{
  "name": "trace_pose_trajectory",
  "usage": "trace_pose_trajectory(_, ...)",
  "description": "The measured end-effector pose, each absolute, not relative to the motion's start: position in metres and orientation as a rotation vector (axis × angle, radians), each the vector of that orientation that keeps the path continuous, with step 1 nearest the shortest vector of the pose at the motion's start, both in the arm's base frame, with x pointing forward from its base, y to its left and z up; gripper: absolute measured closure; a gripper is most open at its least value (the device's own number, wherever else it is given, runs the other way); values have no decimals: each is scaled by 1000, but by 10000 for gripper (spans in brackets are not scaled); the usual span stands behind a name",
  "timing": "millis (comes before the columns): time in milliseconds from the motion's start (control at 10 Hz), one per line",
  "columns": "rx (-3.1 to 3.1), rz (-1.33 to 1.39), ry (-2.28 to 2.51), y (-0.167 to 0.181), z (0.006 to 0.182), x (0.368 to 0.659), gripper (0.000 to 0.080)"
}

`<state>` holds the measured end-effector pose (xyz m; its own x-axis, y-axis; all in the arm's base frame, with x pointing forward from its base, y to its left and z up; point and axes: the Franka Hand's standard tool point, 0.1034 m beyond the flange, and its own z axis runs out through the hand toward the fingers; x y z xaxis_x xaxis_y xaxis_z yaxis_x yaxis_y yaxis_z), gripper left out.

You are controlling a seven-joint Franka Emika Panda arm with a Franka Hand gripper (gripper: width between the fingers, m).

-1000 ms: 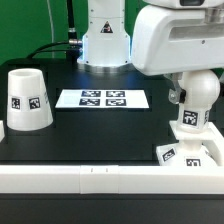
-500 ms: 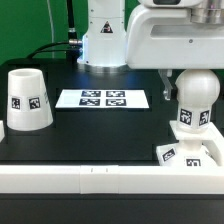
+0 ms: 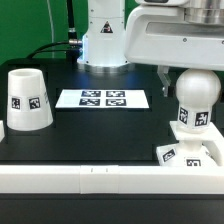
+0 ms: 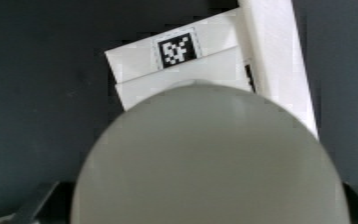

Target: Assemble lamp

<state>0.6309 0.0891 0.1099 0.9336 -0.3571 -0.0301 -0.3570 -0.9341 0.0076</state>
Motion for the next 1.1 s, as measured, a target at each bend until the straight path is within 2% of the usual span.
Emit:
trace_pose_trajectory(500,2962,-36,-1185,83,110,634,223)
trace_pose_trajectory(1100,2791,-61,-1516,83,109,631,222)
